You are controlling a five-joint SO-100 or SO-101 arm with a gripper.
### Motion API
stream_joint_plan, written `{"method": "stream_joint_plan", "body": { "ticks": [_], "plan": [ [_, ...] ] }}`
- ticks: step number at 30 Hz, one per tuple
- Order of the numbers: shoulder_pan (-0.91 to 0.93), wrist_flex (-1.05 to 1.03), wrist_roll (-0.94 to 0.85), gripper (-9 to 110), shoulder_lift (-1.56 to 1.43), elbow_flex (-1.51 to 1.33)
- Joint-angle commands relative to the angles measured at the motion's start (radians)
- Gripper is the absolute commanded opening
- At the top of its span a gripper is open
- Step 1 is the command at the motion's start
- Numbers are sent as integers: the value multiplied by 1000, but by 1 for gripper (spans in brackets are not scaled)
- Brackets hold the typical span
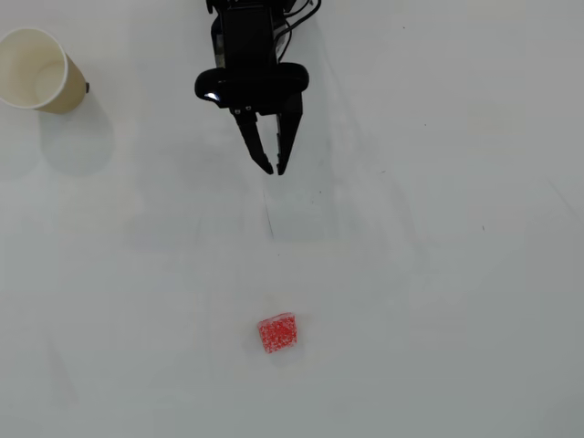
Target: Pick up the cube and drop it in the cup.
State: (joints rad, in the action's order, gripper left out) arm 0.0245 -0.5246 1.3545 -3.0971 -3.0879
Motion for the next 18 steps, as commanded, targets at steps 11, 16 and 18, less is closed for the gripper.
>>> {"method": "stream_joint_plan", "body": {
  "ticks": [11,16,18],
  "plan": [
    [-9,49,-11,1,-44,-35],
    [0,60,-11,1,-44,-35],
    [5,61,-11,1,-44,-35]
  ]
}}
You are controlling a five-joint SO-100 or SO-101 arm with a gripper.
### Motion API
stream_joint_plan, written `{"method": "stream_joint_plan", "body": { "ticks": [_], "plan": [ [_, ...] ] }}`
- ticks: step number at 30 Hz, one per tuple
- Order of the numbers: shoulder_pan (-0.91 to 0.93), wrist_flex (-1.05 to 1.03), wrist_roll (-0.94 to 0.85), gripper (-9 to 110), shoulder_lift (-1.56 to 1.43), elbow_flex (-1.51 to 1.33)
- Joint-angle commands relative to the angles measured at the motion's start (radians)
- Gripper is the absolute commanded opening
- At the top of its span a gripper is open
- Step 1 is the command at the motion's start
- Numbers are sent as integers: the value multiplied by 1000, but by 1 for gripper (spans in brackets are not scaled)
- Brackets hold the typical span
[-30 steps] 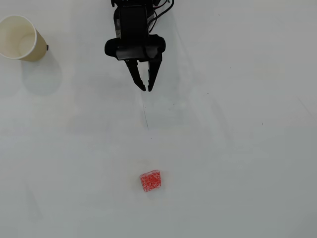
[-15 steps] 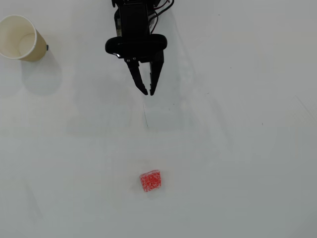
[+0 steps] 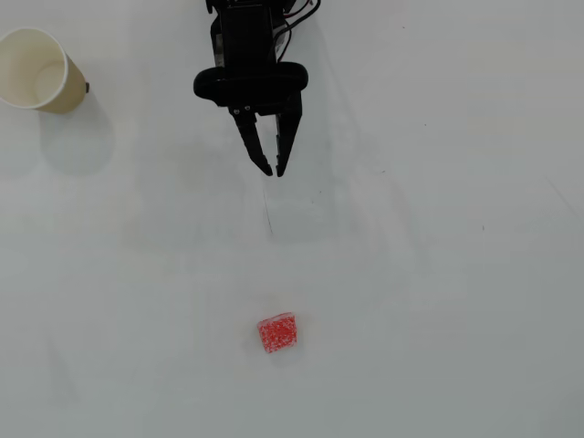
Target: Pick up the cube and drop it in the cup.
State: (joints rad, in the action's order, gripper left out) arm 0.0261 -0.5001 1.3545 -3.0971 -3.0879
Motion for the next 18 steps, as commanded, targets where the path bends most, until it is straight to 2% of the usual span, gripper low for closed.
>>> {"method": "stream_joint_plan", "body": {
  "ticks": [1,4,10,18],
  "plan": [
    [3,37,-11,2,-44,-35],
    [6,40,-11,5,-43,-35],
    [9,35,-12,26,-43,-35],
    [9,23,-12,35,-43,-35]
  ]
}}
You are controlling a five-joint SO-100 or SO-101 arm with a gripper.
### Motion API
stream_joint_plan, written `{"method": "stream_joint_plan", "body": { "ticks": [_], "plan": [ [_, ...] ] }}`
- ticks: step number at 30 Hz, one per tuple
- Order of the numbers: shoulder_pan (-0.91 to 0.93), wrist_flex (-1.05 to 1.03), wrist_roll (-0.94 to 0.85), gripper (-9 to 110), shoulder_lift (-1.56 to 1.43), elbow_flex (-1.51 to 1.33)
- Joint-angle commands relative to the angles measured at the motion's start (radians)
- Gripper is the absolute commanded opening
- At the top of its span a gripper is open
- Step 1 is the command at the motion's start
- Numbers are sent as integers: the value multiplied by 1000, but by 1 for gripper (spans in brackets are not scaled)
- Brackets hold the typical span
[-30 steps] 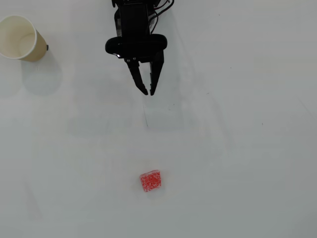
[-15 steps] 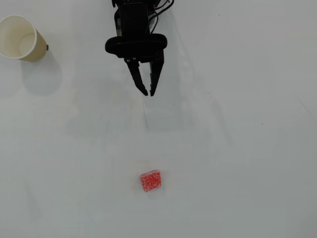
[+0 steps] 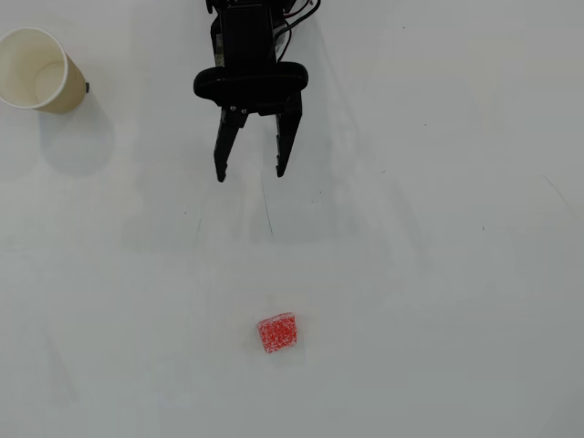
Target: Pick up the cube and drop it in the cup.
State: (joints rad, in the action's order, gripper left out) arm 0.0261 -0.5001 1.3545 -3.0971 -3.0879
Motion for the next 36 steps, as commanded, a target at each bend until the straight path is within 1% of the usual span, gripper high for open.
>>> {"method": "stream_joint_plan", "body": {
  "ticks": [1,9,14,21,28,36],
  "plan": [
    [9,21,-12,37,-43,-35],
    [17,28,-12,36,-38,-32],
    [9,31,-12,37,11,21],
    [-17,75,-9,37,206,161],
    [-35,129,-8,37,457,360],
    [-54,219,-12,37,653,477]
  ]
}}
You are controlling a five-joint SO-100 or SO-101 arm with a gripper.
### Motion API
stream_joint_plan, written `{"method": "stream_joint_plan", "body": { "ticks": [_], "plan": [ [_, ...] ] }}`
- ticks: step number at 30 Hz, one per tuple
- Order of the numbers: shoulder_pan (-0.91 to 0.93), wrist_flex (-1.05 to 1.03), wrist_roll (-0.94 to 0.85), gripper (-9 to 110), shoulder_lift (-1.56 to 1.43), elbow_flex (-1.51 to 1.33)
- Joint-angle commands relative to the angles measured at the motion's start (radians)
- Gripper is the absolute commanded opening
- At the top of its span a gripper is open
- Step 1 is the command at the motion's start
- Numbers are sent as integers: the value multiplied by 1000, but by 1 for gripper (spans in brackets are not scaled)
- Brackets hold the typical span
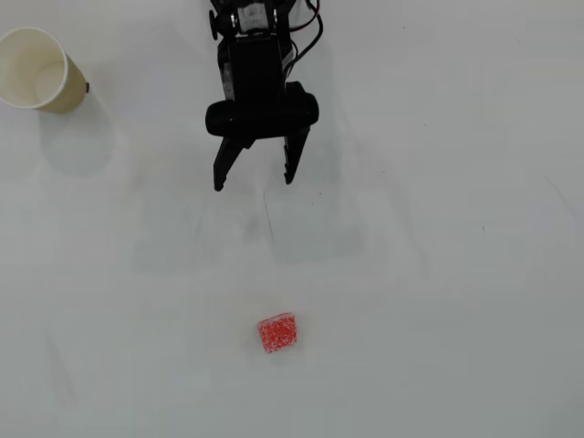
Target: Pick up the cube and drop it in the cup.
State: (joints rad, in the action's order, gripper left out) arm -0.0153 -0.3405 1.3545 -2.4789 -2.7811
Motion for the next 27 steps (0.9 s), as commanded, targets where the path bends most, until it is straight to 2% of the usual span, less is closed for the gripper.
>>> {"method": "stream_joint_plan", "body": {
  "ticks": [1,27],
  "plan": [
    [-14,64,-12,37,60,189],
    [-69,227,-12,37,683,620]
  ]
}}
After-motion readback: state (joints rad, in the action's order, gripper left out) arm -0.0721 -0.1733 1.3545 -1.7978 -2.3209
